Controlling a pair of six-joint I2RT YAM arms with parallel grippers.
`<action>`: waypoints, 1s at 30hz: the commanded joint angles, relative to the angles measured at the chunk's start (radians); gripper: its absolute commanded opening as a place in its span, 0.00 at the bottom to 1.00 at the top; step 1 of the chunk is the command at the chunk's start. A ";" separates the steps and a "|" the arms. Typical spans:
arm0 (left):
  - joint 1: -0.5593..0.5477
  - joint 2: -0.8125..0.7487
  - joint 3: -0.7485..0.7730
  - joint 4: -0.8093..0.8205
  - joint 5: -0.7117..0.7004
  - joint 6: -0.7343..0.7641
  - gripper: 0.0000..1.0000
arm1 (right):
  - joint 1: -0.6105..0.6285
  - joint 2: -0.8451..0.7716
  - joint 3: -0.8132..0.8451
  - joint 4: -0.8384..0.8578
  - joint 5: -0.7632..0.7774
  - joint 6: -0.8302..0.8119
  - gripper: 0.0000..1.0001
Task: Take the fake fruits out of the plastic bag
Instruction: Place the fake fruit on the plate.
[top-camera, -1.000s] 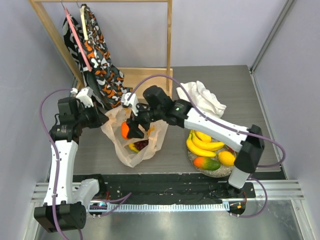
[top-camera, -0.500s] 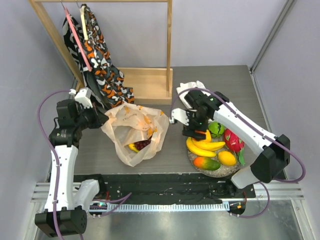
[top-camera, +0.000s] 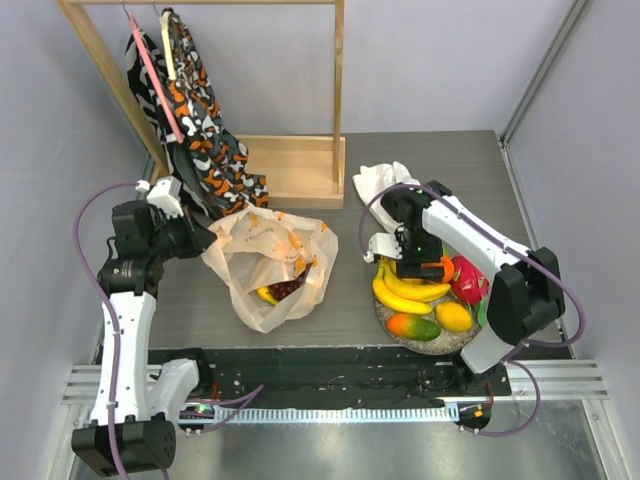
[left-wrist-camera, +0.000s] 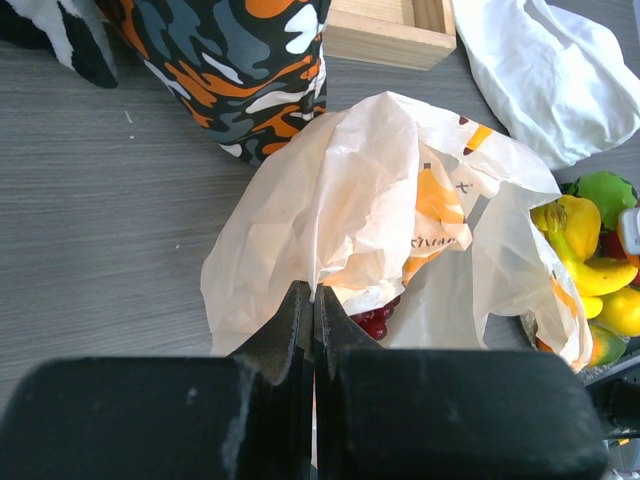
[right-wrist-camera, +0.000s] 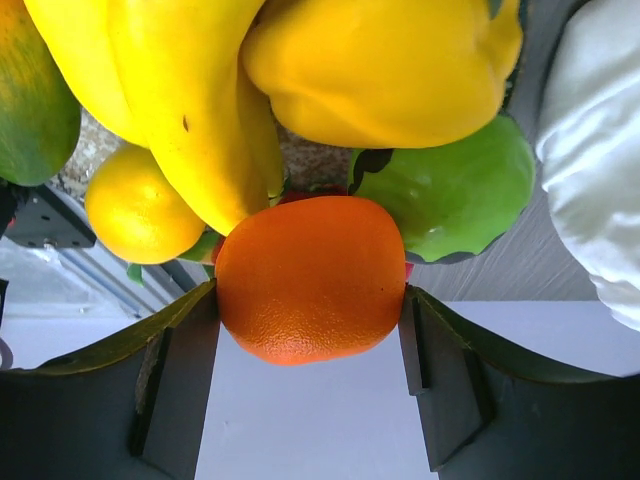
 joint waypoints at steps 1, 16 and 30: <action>0.022 -0.032 -0.006 0.035 0.019 -0.006 0.00 | 0.001 0.034 0.033 -0.076 0.078 -0.034 0.36; 0.029 -0.007 0.002 0.047 0.039 -0.018 0.00 | 0.024 0.060 0.182 -0.133 0.004 0.016 1.00; 0.031 0.010 0.000 0.069 0.045 -0.024 0.00 | 0.044 0.051 0.193 -0.107 -0.099 0.101 1.00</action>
